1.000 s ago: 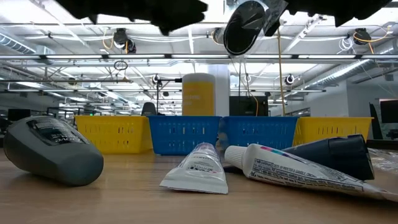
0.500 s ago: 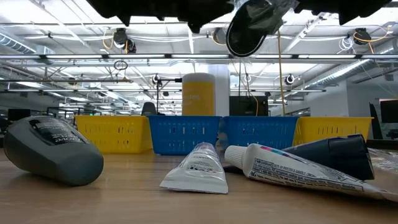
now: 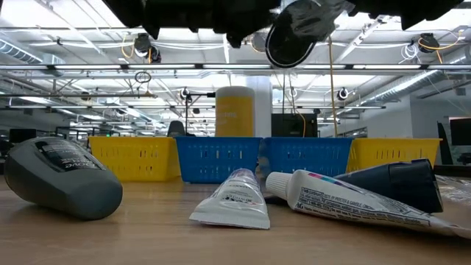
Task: Pick & Place Travel size toiletries
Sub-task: Put the black comb into the left blue bin
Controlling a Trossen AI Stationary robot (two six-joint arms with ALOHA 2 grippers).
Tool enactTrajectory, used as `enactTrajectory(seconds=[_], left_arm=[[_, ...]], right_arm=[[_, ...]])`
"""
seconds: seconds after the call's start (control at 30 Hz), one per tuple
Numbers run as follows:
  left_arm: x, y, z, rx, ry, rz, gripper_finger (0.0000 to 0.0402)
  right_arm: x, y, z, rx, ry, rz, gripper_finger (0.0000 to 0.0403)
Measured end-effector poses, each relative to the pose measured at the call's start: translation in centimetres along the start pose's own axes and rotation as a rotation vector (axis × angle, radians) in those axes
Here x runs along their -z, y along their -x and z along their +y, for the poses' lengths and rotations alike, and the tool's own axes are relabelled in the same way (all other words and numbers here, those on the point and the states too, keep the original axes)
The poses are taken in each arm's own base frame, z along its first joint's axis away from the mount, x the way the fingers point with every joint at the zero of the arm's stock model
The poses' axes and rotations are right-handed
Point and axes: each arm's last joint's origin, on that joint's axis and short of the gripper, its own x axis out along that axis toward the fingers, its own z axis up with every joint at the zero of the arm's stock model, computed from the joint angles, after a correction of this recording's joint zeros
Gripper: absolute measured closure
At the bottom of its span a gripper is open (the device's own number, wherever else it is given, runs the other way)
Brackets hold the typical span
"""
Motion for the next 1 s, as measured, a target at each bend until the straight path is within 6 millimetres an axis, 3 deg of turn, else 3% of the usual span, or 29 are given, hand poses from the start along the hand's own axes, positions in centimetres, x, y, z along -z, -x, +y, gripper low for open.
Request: enactTrajectory(seconds=[0.73,0.83,1.0], left_arm=[[2.5,-1.8,0.2,0.007,0.056,0.001,0.0223],[2.4,-1.8,0.2,0.01,0.036,-0.008,0.0263],[2.4,-1.8,0.2,0.011,0.017,-0.011,0.038]], right_arm=[[-0.1,0.0,-0.1,0.049,0.029,-0.018,0.0403],[-0.1,0.0,-0.2,0.05,0.029,-0.018,0.0403],[-0.1,0.0,-0.2,0.05,0.03,-0.018,0.0403]])
